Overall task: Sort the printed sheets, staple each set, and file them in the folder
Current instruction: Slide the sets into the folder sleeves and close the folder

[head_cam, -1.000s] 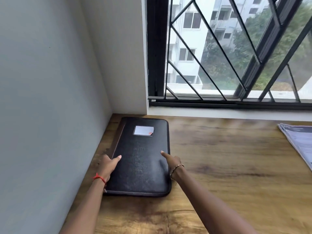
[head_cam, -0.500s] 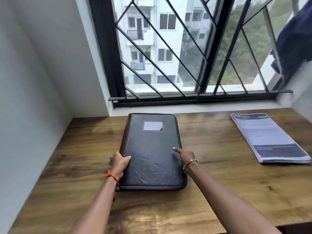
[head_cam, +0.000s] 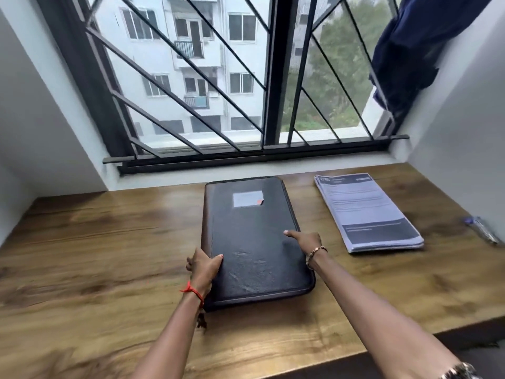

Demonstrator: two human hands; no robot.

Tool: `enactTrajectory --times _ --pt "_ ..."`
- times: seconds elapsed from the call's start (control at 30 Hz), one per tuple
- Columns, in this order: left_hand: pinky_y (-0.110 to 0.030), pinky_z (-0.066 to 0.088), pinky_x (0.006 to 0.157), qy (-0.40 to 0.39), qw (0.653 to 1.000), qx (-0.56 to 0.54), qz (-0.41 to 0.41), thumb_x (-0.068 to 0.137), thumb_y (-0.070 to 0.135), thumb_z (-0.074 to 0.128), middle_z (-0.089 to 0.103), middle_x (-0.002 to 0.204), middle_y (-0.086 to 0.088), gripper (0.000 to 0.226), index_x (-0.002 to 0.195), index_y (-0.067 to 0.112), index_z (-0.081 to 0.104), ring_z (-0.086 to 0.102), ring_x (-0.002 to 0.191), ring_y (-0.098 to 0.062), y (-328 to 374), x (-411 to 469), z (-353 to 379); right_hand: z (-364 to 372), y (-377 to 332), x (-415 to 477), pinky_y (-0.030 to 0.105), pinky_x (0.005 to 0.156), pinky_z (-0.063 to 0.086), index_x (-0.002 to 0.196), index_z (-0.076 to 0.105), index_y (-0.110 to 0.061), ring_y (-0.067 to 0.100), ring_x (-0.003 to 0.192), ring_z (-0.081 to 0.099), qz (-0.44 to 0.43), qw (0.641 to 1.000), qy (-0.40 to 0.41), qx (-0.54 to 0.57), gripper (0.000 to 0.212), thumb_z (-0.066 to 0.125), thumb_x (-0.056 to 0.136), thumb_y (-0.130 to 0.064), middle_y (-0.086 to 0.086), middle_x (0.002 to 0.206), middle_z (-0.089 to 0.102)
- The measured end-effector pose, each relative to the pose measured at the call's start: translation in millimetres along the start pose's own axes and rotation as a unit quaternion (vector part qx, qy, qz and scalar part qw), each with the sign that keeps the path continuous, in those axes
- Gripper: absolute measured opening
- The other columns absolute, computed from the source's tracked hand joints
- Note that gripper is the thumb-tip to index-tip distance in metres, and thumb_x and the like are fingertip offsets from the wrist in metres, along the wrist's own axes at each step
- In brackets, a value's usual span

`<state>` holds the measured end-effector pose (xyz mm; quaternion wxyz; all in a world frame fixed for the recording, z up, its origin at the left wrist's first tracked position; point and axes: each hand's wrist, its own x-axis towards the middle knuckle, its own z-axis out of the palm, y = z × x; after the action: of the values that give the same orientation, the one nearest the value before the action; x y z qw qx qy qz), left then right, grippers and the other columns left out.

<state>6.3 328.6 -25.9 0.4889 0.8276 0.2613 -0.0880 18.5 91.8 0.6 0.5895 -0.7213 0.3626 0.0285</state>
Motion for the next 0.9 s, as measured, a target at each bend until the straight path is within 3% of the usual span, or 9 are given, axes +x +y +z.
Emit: enactTrajectory --times 0.13,0.27,0.43,0.5,0.6,0.67,0.73,0.8,0.9 --pt "-0.042 0.041 0.099 -0.011 1.0 0.018 0.014 0.057 0.041 0.072 0.05 0.122 -0.027 0.072 0.114 0.002 0.051 0.045 0.114 -0.041 -5 -6 18 -12 8 15 0.022 0.053 0.033 0.08 0.052 -0.011 0.011 0.064 0.043 -0.007 0.996 -0.052 -0.069 0.04 0.082 0.066 -0.033 0.001 0.077 0.048" --pt "-0.041 0.028 0.104 -0.002 0.995 0.087 0.038 0.08 0.026 0.069 0.028 0.134 -0.027 0.074 0.134 -0.003 0.028 0.026 0.126 -0.041 -2 -20 23 -10 28 40 0.027 0.074 0.04 0.107 0.058 0.0 0.024 0.096 0.057 -0.017 0.987 -0.069 -0.146 0.08 0.083 0.05 -0.05 0.009 0.108 0.058" --pt "-0.042 0.031 0.101 0.024 0.991 0.113 0.059 0.081 0.027 0.068 0.027 0.135 -0.022 0.075 0.135 -0.002 0.026 0.027 0.126 -0.038 -4 -23 30 4 53 85 0.029 0.072 0.036 0.093 0.053 -0.013 0.019 0.085 0.049 -0.027 0.979 -0.056 -0.193 0.092 0.071 0.02 -0.067 0.004 0.096 0.05" --pt "-0.042 0.031 0.1 0.036 0.991 0.114 0.058 0.081 0.027 0.068 0.028 0.135 -0.022 0.073 0.134 -0.001 0.027 0.027 0.126 -0.038 -3 -23 31 4 47 77 0.029 0.076 0.041 0.097 0.058 -0.006 0.023 0.096 0.054 -0.032 0.978 -0.057 -0.198 0.094 0.072 0.024 -0.064 0.006 0.105 0.055" --pt "-0.042 0.03 0.101 0.058 0.989 0.127 0.057 0.08 0.027 0.068 0.029 0.136 -0.021 0.074 0.134 -0.002 0.029 0.027 0.126 -0.037 -3 -22 32 1 30 50 0.027 0.068 0.035 0.08 0.046 -0.02 0.017 0.092 0.043 -0.03 0.977 -0.064 -0.199 0.057 0.082 0.048 -0.05 0.001 0.1 0.044" --pt "-0.042 0.027 0.104 0.077 0.984 0.148 0.067 0.08 0.027 0.067 0.026 0.14 -0.02 0.075 0.136 -0.003 0.028 0.024 0.13 -0.036 -2 -21 33 1 25 42 0.027 0.071 0.031 0.074 0.043 -0.023 0.017 0.093 0.042 -0.035 0.975 -0.06 -0.211 0.05 0.082 0.056 -0.048 0.001 0.101 0.042" --pt "-0.042 0.019 0.11 0.075 0.98 0.166 0.079 0.082 0.028 0.063 0.016 0.149 -0.019 0.08 0.141 -0.003 0.02 0.014 0.139 -0.033 -2 -20 34 2 19 35 0.029 0.081 0.038 0.097 0.057 -0.011 0.024 0.107 0.049 -0.048 0.971 -0.061 -0.225 0.055 0.08 0.062 -0.047 0.007 0.116 0.049" --pt "-0.043 0.009 0.114 0.058 0.976 0.185 0.1 0.087 0.034 0.058 0.001 0.155 -0.017 0.084 0.147 0.002 0.008 0.0 0.144 -0.029 -4 -21 37 2 16 30 0.037 0.098 0.04 0.125 0.048 -0.002 0.033 0.122 0.042 -0.05 0.965 -0.057 -0.251 0.075 0.076 0.069 -0.042 0.012 0.131 0.043" --pt "-0.046 -0.001 0.115 0.032 0.949 0.275 0.153 0.094 0.043 0.042 -0.015 0.156 -0.01 0.077 0.148 0.011 -0.002 -0.013 0.144 -0.022 -9 -25 41 3 13 24 0.044 0.106 0.033 0.128 0.041 -0.002 0.034 0.127 0.035 -0.062 0.948 -0.069 -0.306 0.068 0.068 0.079 -0.041 0.013 0.137 0.034"
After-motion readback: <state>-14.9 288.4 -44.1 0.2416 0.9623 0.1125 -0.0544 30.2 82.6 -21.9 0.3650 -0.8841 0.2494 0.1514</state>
